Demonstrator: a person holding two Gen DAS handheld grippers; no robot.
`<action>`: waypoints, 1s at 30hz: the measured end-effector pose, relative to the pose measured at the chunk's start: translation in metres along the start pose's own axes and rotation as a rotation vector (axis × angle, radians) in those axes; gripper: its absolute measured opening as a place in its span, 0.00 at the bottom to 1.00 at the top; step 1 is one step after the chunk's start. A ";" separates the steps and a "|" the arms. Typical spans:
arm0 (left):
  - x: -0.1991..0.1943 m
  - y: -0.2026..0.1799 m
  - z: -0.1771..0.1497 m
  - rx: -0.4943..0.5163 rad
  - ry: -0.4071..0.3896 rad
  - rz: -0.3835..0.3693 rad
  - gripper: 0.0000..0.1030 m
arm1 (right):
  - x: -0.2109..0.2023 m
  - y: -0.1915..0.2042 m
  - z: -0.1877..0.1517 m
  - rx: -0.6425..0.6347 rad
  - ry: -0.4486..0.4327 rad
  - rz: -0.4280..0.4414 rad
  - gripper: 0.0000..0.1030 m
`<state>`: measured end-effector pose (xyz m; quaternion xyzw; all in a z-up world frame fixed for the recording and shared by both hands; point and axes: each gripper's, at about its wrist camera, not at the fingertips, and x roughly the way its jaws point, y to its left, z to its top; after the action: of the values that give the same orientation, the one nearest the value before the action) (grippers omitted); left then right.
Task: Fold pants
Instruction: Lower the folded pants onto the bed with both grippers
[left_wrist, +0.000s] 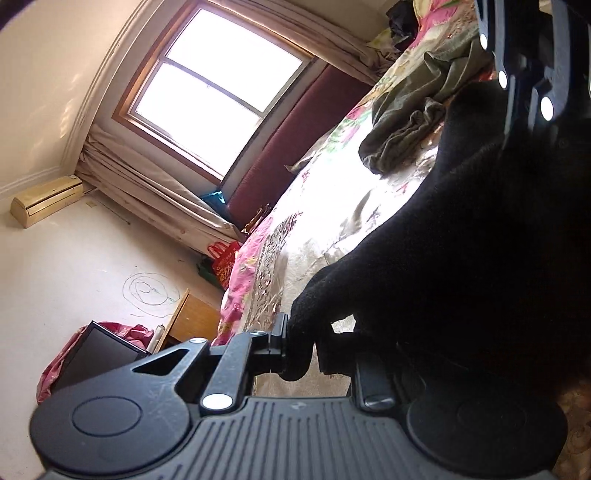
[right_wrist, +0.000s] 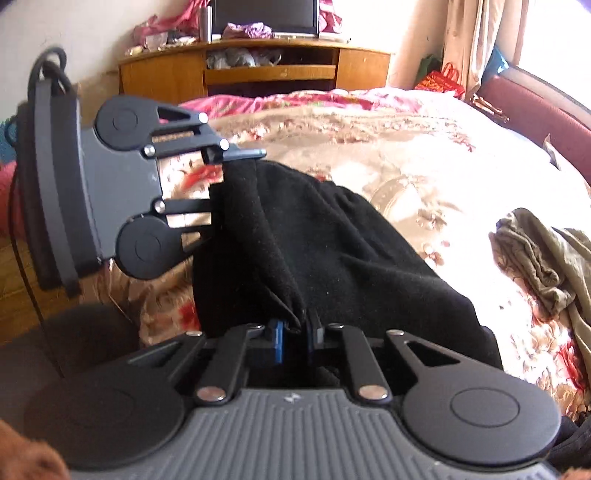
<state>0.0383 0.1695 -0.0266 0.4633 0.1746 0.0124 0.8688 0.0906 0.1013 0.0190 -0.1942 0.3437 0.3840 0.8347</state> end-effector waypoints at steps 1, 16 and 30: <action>0.002 -0.008 -0.007 0.031 0.017 -0.011 0.34 | 0.008 0.004 -0.003 0.000 0.029 0.013 0.14; -0.019 0.017 -0.017 -0.156 0.221 -0.102 0.43 | -0.053 -0.043 -0.053 0.317 -0.055 -0.014 0.34; -0.040 -0.056 0.128 -0.334 -0.099 -0.590 0.45 | -0.077 -0.254 -0.103 0.874 -0.004 -0.439 0.43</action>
<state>0.0329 0.0280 0.0049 0.2440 0.2542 -0.2334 0.9063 0.2074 -0.1576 0.0193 0.1072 0.4220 0.0191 0.9000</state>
